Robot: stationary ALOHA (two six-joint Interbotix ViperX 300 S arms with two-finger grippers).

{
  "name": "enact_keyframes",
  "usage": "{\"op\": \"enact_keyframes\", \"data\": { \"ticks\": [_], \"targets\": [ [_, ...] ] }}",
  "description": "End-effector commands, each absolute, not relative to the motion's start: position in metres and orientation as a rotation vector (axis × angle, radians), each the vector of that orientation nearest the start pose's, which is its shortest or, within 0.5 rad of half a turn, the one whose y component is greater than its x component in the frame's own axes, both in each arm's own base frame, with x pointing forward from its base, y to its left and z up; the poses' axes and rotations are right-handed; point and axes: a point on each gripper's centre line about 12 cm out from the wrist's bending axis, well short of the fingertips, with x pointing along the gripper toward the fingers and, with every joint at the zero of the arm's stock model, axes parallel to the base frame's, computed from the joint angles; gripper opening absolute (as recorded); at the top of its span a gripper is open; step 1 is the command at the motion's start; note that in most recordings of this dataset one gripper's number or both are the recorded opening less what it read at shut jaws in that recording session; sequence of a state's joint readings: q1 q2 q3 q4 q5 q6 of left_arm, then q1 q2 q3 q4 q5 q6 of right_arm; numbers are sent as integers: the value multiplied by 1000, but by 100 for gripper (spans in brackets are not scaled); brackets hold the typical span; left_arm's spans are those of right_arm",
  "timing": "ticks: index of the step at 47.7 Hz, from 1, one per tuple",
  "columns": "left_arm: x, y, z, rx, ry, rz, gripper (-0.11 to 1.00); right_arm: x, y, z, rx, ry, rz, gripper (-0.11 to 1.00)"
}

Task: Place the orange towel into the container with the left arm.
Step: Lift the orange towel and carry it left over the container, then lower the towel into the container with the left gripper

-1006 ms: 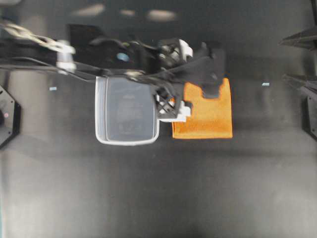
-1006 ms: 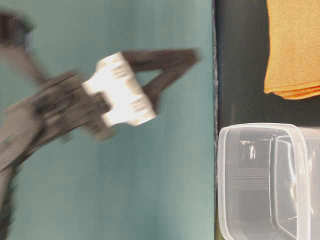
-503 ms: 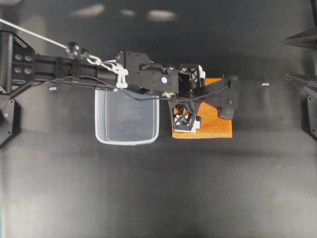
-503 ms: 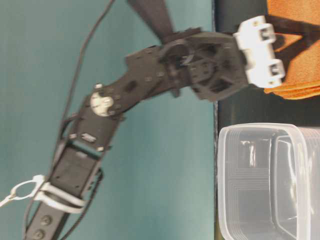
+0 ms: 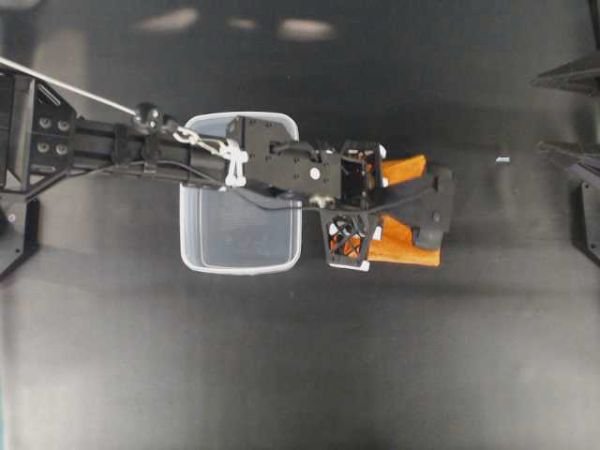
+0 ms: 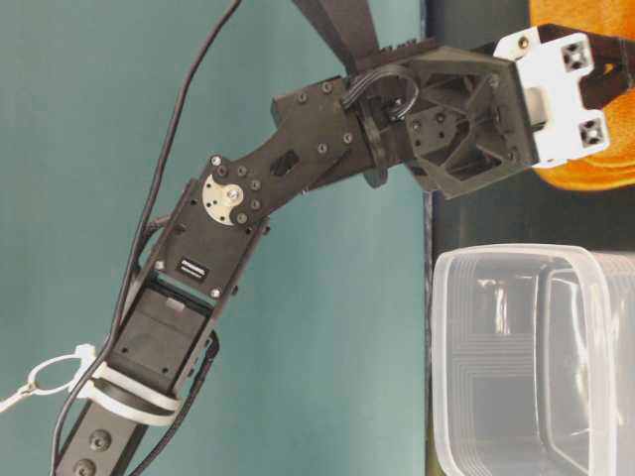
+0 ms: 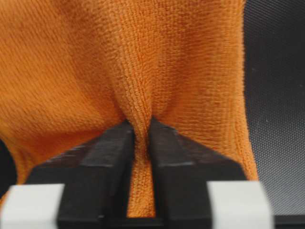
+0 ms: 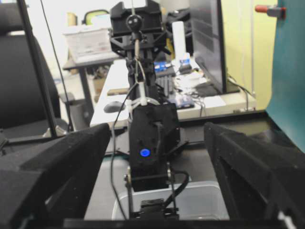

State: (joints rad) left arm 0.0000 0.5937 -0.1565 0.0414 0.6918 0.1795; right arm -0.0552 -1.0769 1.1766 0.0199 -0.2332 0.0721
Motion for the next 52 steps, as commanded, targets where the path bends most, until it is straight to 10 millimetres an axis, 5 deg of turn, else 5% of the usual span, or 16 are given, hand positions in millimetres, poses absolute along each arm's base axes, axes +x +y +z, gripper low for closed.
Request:
{"op": "enact_keyframes", "data": {
  "ticks": [1, 12, 23, 28, 33, 40, 52],
  "targets": [
    [545, 8, 137, 208, 1065, -84, 5, 180, -11, 314, 92, -152, -54, 77],
    [540, 6, 219, 230, 938, -78, 5, 179, -11, 315, 90, -158, -55, 77],
    [491, -3, 320, 239, 848, -81, 5, 178, -11, 316, 90, -162, -53, 77],
    [459, -1, 350, 237, 847, -75, 5, 178, -11, 315, 89, -161, -53, 77],
    [428, 3, 356, 233, 883, -70, 5, 178, -11, 314, 89, -159, -53, 77],
    [391, 16, 330, 215, 955, -47, 5, 178, -11, 314, 89, -159, -53, 77],
    [361, 22, 287, 208, 972, -38, 5, 179, -11, 313, 89, -154, -53, 77]
  ]
}}
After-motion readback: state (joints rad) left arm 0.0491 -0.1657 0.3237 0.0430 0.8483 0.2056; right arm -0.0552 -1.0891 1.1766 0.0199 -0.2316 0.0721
